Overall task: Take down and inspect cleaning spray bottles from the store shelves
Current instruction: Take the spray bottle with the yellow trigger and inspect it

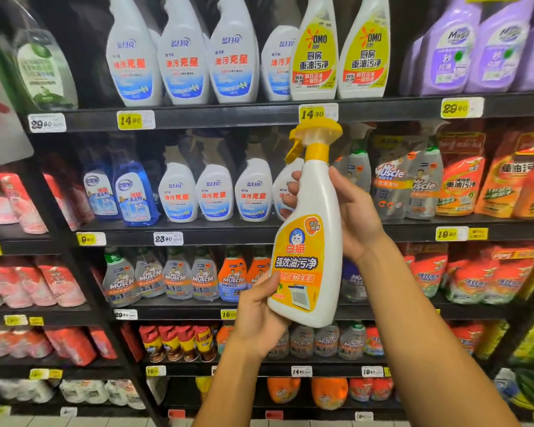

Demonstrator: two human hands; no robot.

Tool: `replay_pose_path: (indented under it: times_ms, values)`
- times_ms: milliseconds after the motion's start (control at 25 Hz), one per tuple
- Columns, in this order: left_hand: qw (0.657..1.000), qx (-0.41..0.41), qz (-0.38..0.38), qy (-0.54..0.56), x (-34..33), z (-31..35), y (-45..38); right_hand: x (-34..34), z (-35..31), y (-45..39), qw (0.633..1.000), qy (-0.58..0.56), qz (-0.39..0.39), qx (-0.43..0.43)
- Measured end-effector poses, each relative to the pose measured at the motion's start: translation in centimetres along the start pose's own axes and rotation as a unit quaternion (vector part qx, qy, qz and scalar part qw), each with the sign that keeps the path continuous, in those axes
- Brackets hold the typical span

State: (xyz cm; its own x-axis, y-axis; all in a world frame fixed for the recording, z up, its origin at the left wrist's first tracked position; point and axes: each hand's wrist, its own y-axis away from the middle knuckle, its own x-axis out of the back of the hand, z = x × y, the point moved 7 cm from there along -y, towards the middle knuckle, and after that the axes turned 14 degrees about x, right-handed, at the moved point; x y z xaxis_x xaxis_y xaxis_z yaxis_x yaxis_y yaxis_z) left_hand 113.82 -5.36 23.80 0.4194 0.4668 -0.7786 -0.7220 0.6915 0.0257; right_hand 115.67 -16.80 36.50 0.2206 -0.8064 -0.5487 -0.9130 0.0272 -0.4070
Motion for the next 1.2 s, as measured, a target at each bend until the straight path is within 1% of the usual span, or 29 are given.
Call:
replay_pose_path:
  times_ms: [40,120,200,240,320,440,520,640,680,840,960,1080,1200]
  values:
    - [1.0,-0.003,-0.002,-0.003,-0.2,-0.1,-0.2,0.1,-0.3,-0.3,1.0,0.018,0.01,0.007]
    - [0.997,-0.026,0.017,-0.067,-0.2,0.1,-0.4,0.2,-0.8,-0.7,0.993,0.11,0.036,0.027]
    - [0.991,-0.041,0.037,-0.12,-0.2,0.2,-0.4,0.1,-1.2,-1.1,0.972,0.222,0.058,0.055]
    - [0.991,-0.041,0.03,-0.125,-0.4,0.2,-0.3,0.1,-1.3,-1.2,0.961,0.257,0.071,0.069]
    - [0.991,-0.038,0.009,-0.126,-0.7,-0.1,-0.1,0.0,-1.4,-1.2,0.947,0.295,0.091,0.093]
    - [0.99,-0.029,0.021,-0.139,-0.9,-0.2,-0.1,-0.3,-1.3,-1.4,0.934,0.337,0.061,0.106]
    - [0.991,-0.023,0.01,-0.128,-1.0,-0.2,-0.2,-0.6,-1.3,-1.5,0.937,0.337,0.031,0.092]
    - [0.995,-0.004,-0.032,-0.092,-1.2,0.1,0.0,-0.4,-1.0,-1.5,0.952,0.302,-0.011,0.053]
    - [0.996,-0.004,-0.034,-0.082,-1.0,0.3,0.1,-0.3,-0.9,-1.5,0.955,0.293,-0.018,0.049]
    - [0.999,-0.024,0.0,-0.026,0.1,0.9,-0.2,-0.2,-0.8,-1.3,0.949,0.305,-0.014,0.077]
    - [0.999,-0.045,0.024,-0.014,0.6,1.3,-0.2,-0.5,-0.7,-1.1,0.949,0.301,-0.007,0.096]
    - [0.997,-0.061,0.041,-0.022,0.8,1.8,0.1,-0.8,-0.6,-1.1,0.949,0.3,-0.02,0.091]
    - [0.99,-0.089,0.074,-0.076,0.8,2.4,0.8,-1.0,-0.1,-1.1,0.951,0.295,-0.023,0.089]
